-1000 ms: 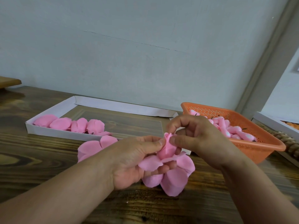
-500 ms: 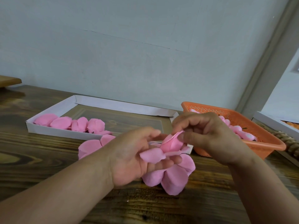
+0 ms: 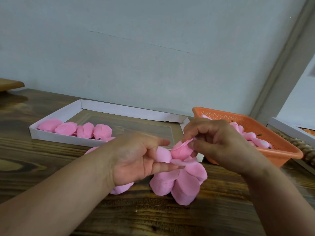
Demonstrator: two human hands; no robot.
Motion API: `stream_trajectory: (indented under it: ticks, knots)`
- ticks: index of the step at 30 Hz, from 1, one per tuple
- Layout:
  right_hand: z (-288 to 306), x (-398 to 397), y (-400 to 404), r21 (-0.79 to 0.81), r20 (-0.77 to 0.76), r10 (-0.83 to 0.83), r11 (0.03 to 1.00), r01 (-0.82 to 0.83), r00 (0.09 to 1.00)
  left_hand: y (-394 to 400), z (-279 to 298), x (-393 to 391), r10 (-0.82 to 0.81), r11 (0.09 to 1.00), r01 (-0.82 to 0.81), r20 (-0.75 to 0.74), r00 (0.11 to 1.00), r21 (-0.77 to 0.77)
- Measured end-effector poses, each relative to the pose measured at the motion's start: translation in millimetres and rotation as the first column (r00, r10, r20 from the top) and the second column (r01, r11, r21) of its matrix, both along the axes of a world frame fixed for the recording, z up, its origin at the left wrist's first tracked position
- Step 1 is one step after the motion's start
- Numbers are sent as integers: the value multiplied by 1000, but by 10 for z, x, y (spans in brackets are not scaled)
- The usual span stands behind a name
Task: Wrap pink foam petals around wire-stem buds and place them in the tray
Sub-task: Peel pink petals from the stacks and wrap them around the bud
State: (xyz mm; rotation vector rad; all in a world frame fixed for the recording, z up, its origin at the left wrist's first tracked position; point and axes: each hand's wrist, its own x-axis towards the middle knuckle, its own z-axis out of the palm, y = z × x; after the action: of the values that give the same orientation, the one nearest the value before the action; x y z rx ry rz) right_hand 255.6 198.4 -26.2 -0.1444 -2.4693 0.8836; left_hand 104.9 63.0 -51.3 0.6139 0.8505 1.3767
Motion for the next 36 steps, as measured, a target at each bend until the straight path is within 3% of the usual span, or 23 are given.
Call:
stream_trajectory:
  ticks: [9,19,24,36]
  knots:
    - [6,12,7,-66,-2,20,998,-20,1000,39,-61,33,11,999,2,-248,969,53]
    - [12,-5,-65,-4,50,-24,1000,24,998,53,-97,95,112,994,-107,-292,950,33]
    - [24,3,-86,-10,98,1,1000,0,995,29,-88,93,72,997,-63,-379,923,37]
    - [9,-11,-82,-72,66,-35,997,39,997,-14,-45,54,43,995,2,-422,906,105]
